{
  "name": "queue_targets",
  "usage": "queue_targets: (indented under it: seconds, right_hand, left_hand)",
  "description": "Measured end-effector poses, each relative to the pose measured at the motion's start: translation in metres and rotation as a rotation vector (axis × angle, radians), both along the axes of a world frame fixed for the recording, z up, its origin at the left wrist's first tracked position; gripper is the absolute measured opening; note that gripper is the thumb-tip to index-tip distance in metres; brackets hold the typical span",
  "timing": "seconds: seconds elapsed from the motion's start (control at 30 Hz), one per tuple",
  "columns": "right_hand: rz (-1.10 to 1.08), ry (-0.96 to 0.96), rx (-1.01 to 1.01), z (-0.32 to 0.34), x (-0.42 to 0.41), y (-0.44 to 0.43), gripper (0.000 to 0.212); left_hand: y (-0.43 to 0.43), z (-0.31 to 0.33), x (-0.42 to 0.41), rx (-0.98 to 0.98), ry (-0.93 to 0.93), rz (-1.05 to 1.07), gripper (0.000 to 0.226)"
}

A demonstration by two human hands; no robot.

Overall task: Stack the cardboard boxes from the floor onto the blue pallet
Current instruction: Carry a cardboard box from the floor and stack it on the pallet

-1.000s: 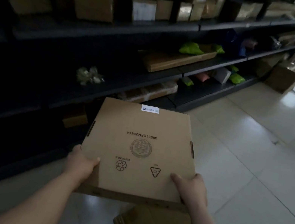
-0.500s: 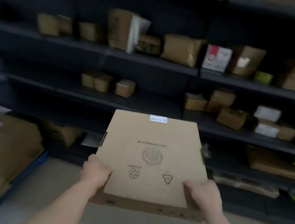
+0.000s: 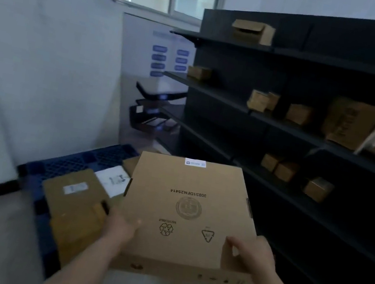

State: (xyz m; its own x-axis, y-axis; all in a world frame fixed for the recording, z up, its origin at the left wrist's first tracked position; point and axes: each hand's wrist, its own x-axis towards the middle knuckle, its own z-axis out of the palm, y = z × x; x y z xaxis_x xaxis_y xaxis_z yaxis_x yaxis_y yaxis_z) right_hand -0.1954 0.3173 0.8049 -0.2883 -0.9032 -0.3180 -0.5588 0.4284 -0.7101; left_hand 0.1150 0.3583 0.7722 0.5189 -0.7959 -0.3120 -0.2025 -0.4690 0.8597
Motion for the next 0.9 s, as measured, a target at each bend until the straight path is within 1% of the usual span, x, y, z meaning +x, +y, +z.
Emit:
queue_targets:
  seconds: [0.1,0.17,0.2,0.27,0.33,0.43,0.53,0.63,0.7,0.9]
  right_hand:
    - [0.071,-0.010,0.009,-0.004,0.080,-0.017,0.077]
    - [0.108,-0.028,0.050,-0.008,0.127,-0.028,0.068]
    - [0.130,-0.037,0.056,-0.009,0.148,-0.034,0.065]
    - [0.169,-0.034,0.070,-0.012,0.186,-0.048,0.065]
    - [0.207,-0.026,0.081,-0.016,0.220,-0.064,0.062]
    - [0.264,-0.018,0.100,-0.018,0.264,-0.090,0.062]
    - [0.344,0.000,0.105,-0.024,0.298,-0.125,0.060]
    - [0.416,-0.017,0.115,-0.032,0.329,-0.169,0.045]
    - [0.468,-0.027,0.131,-0.034,0.351,-0.203,0.035]
    - [0.600,-0.059,0.191,-0.047,0.422,-0.297,0.036]
  left_hand:
    - [0.008,-0.001,0.075,0.044,-0.027,0.066,0.059]
    - [0.011,-0.005,0.119,0.067,-0.035,0.130,0.062]
    - [0.011,-0.011,0.140,0.073,-0.041,0.161,0.065]
    - [0.004,-0.036,0.184,0.093,-0.038,0.222,0.075]
    - [-0.003,-0.055,0.219,0.107,-0.030,0.279,0.076]
    - [-0.004,-0.030,0.233,0.105,-0.023,0.342,0.063]
    - [-0.024,-0.035,0.256,0.136,-0.047,0.398,0.057]
    - [-0.053,-0.043,0.278,0.150,-0.037,0.438,0.051]
    - [-0.075,-0.049,0.294,0.166,-0.026,0.484,0.053]
    - [-0.136,-0.075,0.343,0.214,0.048,0.596,0.073]
